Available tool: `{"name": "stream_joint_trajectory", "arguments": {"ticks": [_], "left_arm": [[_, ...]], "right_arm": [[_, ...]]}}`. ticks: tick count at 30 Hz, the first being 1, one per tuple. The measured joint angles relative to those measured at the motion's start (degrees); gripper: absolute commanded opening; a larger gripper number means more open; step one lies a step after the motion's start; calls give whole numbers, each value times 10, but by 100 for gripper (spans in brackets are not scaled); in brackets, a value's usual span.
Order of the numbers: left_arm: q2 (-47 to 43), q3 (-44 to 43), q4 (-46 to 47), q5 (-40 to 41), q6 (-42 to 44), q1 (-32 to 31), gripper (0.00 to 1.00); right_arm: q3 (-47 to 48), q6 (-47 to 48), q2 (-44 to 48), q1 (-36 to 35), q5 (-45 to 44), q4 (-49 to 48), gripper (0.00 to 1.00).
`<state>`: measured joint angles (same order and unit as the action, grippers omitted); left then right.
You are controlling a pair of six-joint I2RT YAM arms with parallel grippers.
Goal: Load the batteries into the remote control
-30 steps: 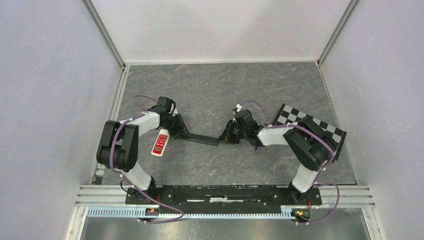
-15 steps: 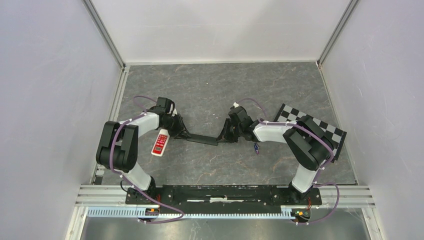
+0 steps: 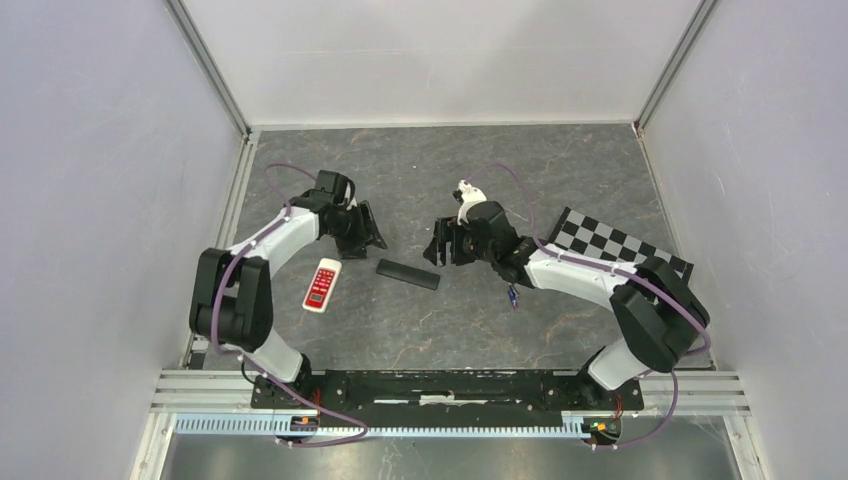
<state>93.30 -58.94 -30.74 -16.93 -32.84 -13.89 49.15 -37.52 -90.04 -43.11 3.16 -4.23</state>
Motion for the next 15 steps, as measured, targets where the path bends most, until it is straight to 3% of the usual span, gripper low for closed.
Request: {"name": "stream_joint_trajectory", "arguments": {"ticks": [2, 7, 15], "left_arm": [[-23, -4, -14, 15, 4, 5, 73], [-89, -7, -39, 47, 17, 36, 98], [-153, -7, -76, 128, 51, 74, 100]], "right_arm": [[2, 62, 15, 4, 20, -27, 93], [26, 235, -7, -8, 106, -51, 96], [131, 434, -114, -49, 142, 12, 94]]}}
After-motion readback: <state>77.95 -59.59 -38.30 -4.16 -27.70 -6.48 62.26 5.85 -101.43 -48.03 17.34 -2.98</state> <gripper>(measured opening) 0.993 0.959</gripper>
